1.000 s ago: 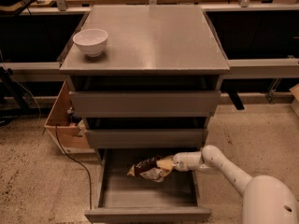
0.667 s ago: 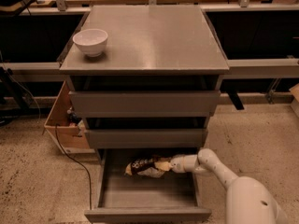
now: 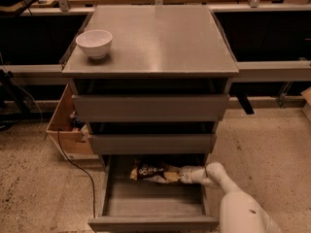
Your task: Place brown chip bag into bottom drawer
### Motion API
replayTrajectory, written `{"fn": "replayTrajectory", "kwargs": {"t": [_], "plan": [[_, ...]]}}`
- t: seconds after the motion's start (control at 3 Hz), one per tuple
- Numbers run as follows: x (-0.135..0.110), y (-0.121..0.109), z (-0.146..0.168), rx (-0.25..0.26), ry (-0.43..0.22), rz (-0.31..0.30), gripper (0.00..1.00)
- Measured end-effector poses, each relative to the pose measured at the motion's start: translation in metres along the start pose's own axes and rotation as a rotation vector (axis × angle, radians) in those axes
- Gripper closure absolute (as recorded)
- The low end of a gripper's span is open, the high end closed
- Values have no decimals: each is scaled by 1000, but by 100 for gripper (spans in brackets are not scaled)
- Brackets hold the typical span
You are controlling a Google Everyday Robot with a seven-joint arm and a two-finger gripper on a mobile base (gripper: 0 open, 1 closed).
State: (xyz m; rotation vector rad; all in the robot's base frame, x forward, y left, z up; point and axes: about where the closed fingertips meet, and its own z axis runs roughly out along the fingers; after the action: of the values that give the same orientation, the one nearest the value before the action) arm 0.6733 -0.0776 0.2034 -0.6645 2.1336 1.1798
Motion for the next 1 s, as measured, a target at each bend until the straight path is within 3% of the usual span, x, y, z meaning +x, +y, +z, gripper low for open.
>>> {"fn": "replayTrajectory", "kwargs": {"t": [0.33,1.0], "plan": [[19,-15,-1,52,51,-2,83],[51,-19,-4,108,116,2,37]]}}
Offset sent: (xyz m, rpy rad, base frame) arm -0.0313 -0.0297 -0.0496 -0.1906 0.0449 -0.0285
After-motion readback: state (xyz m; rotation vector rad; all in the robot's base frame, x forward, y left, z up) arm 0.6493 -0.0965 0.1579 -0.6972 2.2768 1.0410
